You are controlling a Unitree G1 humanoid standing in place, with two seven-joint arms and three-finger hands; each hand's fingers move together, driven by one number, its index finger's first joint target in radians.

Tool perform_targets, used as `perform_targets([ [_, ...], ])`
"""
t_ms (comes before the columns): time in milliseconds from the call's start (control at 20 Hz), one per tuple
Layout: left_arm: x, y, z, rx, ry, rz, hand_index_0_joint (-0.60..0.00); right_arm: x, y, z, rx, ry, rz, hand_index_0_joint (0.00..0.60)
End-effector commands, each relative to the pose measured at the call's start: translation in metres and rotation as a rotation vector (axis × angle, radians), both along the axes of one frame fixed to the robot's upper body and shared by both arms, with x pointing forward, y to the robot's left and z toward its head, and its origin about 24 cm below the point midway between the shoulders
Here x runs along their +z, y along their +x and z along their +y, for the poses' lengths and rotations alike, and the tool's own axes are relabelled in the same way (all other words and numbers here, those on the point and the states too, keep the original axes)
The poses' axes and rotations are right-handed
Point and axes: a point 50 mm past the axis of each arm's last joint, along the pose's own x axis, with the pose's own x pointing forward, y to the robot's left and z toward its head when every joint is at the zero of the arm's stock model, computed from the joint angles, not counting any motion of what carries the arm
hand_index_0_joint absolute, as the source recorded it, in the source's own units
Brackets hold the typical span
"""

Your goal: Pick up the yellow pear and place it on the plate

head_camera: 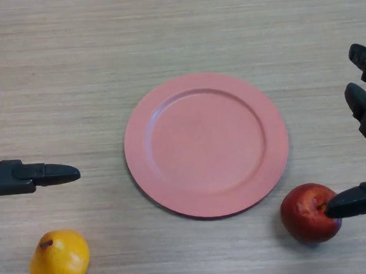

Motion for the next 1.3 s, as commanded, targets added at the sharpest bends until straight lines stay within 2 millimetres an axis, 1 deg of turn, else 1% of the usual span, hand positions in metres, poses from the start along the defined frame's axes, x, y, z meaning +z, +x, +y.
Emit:
perform_targets([
  [50,0.043,-0.008,0.010,0.017,0.061,-0.258,0.000,0.030,-0.005,-0.006,-0.002,-0.008,-0.195,0.000],
  [300,0.040,-0.009,0.005,-0.008,0.061,-0.255,0.000,0.027,-0.001,-0.007,-0.007,-0.030,-0.207,0.000],
  [500,0.038,-0.023,-0.006,-0.076,0.050,-0.164,0.000,0.026,0.004,-0.005,-0.002,-0.012,-0.199,0.000],
  [550,0.034,-0.027,-0.009,-0.099,0.070,-0.110,0.000,0.026,0.005,-0.005,-0.001,-0.018,-0.198,0.000],
  [600,0.031,-0.029,-0.011,-0.118,0.105,-0.094,0.000,0.024,0.005,-0.005,0.001,-0.015,-0.190,0.000],
  [650,0.028,-0.033,-0.010,-0.141,0.150,-0.064,0.000,0.022,0.006,-0.003,0.006,-0.019,-0.186,0.000],
  [700,0.027,-0.034,-0.010,-0.136,0.176,-0.075,0.000,0.022,0.007,-0.002,0.009,-0.027,-0.181,0.000],
  [800,0.026,-0.039,-0.007,-0.094,0.160,-0.104,0.000,0.023,0.010,-0.001,0.012,-0.031,-0.192,0.000],
  [950,0.014,-0.045,-0.007,-0.069,0.244,-0.167,0.000,0.025,0.014,-0.001,0.017,-0.018,-0.203,0.000],
  [1050,0.008,-0.050,-0.005,-0.054,0.248,-0.178,0.000,0.025,0.015,-0.001,0.015,-0.011,-0.202,0.000],
  [1300,-0.010,-0.072,-0.011,-0.091,0.232,-0.162,0.000,0.021,0.016,-0.002,0.001,-0.009,-0.192,0.000],
])
